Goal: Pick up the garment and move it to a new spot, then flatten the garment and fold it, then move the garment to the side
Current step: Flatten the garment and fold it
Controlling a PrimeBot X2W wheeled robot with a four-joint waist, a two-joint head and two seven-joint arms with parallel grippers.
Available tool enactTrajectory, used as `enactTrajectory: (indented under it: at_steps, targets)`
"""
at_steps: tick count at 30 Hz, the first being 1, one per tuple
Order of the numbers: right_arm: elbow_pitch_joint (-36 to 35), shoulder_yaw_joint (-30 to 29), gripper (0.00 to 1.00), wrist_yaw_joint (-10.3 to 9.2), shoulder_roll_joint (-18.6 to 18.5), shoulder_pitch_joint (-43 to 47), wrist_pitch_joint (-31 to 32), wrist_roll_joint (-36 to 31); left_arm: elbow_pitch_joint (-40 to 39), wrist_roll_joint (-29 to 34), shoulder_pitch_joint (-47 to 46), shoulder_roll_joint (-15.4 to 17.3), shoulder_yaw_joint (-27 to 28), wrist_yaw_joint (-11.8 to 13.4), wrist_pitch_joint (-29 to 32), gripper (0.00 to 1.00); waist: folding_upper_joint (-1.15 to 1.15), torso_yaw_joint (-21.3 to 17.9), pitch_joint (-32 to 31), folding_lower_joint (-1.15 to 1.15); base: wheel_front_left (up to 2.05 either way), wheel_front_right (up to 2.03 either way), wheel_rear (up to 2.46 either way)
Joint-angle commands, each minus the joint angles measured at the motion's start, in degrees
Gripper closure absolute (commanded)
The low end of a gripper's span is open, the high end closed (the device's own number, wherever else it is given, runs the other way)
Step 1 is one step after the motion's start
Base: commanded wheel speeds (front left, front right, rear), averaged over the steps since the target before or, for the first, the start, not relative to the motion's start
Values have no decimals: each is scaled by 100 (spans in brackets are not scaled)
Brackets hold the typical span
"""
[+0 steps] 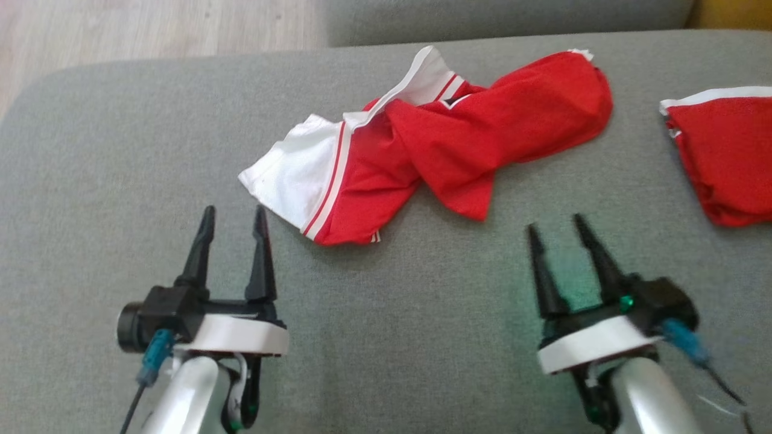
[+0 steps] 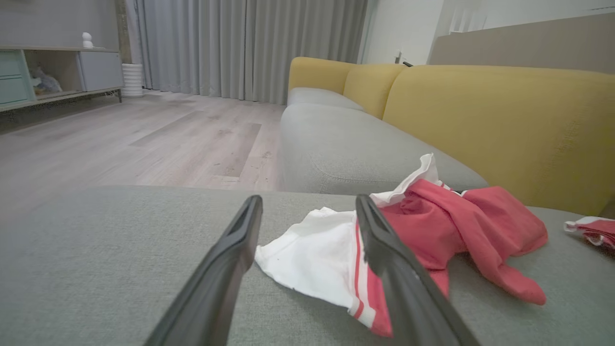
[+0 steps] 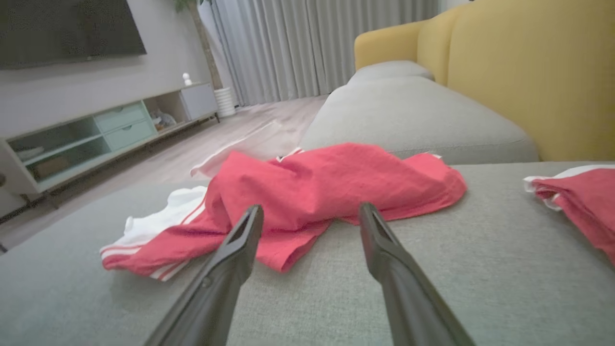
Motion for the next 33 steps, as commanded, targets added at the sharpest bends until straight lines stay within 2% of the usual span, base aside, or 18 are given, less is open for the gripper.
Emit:
enactTrajectory:
  at_steps: [1,10,18,19,20,21,27,33]
  targets:
    - [50,284,0,-4,-12,-307,-51,-267,-183,121,-250,-11,254,-80,-30,0,0,63,120,0,0,0,0]
    - [1335,858,0,-4,-12,-1429,514,-1063,35,392,-480,-314,374,-427,-30,0,0,319,578,0,0,0,0]
    - [2461,748,0,-4,-12,-2282,861,-1485,217,535,-670,-491,481,-629,-30,0,0,584,780,0,0,0,0]
    - [2578,746,16,-4,-12,-2341,874,-1482,234,549,-673,-504,505,-643,-30,0,0,599,781,0,0,0,0]
    - [2676,732,81,-4,-12,-2393,864,-1489,248,563,-672,-515,529,-658,-30,0,0,606,777,0,0,0,0]
    - [2751,702,100,-4,-12,-2435,824,-1517,258,576,-665,-526,557,-669,-30,0,0,601,768,0,0,0,0]
    - [2859,284,100,-4,-12,-2280,360,-1340,285,660,-559,-552,837,-697,-30,0,0,296,566,0,0,0,0]
    - [2394,-717,100,-4,-12,-1319,18,-1321,297,762,-388,-572,1094,-763,-30,0,0,-280,106,0,0,0,0]
